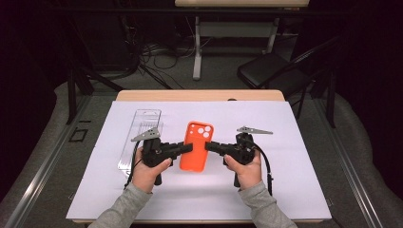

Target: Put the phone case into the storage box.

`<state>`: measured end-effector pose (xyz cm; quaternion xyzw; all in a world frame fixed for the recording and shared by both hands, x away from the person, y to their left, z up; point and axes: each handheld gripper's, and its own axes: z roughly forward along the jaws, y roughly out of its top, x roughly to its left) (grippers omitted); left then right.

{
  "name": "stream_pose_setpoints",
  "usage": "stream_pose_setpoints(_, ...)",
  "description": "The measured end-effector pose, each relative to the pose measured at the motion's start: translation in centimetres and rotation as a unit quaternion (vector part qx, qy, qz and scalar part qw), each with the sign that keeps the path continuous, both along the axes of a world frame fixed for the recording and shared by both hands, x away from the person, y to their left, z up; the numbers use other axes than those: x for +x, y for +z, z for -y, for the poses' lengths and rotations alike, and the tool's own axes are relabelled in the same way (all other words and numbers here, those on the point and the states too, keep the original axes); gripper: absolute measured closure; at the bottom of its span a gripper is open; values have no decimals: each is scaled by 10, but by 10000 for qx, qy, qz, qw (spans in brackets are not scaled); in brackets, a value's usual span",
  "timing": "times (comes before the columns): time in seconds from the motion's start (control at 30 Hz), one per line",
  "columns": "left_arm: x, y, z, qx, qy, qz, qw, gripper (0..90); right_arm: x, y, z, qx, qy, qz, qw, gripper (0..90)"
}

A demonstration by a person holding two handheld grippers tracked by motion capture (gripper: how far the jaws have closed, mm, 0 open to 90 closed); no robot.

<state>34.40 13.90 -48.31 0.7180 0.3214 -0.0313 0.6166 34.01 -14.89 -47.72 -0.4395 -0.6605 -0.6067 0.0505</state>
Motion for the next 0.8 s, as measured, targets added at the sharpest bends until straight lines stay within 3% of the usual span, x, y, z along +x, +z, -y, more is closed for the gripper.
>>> stream_pose_setpoints(0.6, 0, 0, 1, -4, -4, -18, 10000, 775, -1, -1, 0, 16, -79, 75, 9999, 830)
stream_pose_setpoints(0.8, -1, 2, 3, 57, 4, 6, 10000, 725, -1, -2, 0, 24, -95, 73, 9999, 830)
